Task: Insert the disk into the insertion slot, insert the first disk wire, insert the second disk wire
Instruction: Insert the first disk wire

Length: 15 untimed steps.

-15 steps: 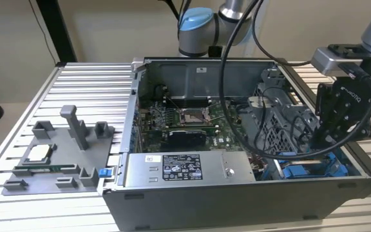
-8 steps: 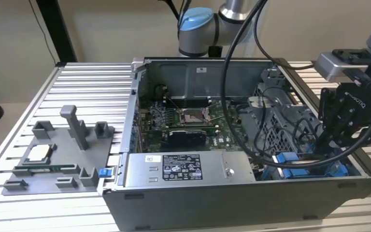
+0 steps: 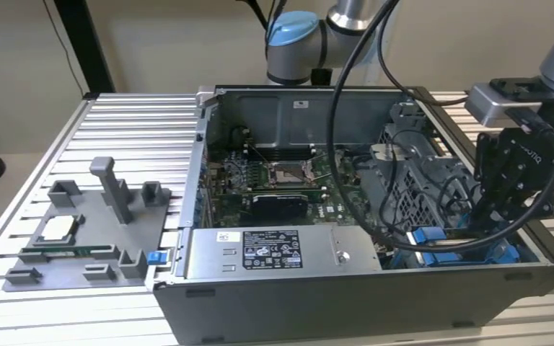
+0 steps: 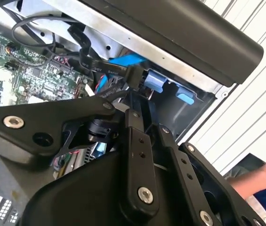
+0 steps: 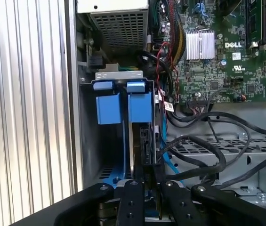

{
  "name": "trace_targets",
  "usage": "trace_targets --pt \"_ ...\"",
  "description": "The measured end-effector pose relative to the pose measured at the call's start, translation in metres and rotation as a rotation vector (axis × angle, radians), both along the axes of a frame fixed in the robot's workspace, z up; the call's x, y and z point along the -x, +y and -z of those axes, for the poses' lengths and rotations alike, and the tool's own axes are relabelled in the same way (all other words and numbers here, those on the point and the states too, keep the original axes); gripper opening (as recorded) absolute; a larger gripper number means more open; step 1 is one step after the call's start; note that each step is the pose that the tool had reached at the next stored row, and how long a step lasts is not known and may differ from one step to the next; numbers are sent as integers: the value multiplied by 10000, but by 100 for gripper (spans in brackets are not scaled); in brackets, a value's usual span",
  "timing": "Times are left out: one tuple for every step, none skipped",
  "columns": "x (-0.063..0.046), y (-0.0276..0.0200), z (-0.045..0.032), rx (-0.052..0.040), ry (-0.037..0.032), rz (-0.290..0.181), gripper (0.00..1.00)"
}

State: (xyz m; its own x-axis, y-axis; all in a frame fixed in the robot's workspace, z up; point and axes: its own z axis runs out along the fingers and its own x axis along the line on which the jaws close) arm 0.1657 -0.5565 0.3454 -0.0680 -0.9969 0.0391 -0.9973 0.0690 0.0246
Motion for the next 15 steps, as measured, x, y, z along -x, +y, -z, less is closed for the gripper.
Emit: trace_targets --pt "7 1 2 -1 -12 0 0" --pt "16 2 5 -3 -14 0 0" --pt "25 1 7 -3 -19 -1 0" --pt "28 2 11 -3 -27 0 0" --pt "27 3 16 0 -39 -1 0" --pt "27 3 22 0 -56 -3 0" --pt "28 3 26 0 -75 -7 0" --pt "28 3 31 1 -92 -10 0" --pt "28 4 34 3 -111 -12 0" --pt "28 4 38 3 -135 -12 0" --pt "28 5 42 3 -160 -13 0" --pt "28 6 46 2 -183 -14 0" --pt "28 10 48 -1 -194 -14 0" --pt "29 15 50 -3 -199 -15 0" --pt "30 19 49 -1 -204 -14 0"
